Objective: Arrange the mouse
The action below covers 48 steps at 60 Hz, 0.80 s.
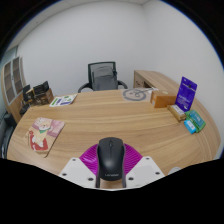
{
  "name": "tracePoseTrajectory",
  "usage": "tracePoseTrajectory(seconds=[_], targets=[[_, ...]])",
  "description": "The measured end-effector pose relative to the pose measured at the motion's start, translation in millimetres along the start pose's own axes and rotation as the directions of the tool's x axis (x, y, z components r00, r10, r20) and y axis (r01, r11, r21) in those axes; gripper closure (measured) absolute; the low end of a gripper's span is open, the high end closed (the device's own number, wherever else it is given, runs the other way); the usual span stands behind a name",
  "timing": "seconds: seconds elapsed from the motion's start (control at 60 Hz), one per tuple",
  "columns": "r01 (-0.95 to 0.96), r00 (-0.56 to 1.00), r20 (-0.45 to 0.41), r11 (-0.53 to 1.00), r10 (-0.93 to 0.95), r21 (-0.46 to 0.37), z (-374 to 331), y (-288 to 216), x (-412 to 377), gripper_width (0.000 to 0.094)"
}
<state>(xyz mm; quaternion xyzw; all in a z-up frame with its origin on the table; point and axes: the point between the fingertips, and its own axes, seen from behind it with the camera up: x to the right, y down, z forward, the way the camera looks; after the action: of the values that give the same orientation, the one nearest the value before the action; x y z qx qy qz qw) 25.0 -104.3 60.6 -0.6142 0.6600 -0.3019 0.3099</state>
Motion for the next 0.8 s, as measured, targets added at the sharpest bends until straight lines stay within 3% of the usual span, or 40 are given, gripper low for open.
tracePoseTrajectory(seconds=[0.183, 0.333, 0.567, 0.8], targets=[[0.059, 0.995, 0.075, 0.992, -0.068, 0.112, -8, -85, -99, 0.0643], [0.094, 0.982, 0.145, 0.982, -0.118, 0.161, 8, -115, -206, 0.0643], [0.129, 0.973, 0.177, 0.985, -0.147, 0.112, 73, -71, -320, 0.0642], [0.139, 0.981, 0.138, 0.99, -0.14, 0.016, 119, -10, -342, 0.0632]])
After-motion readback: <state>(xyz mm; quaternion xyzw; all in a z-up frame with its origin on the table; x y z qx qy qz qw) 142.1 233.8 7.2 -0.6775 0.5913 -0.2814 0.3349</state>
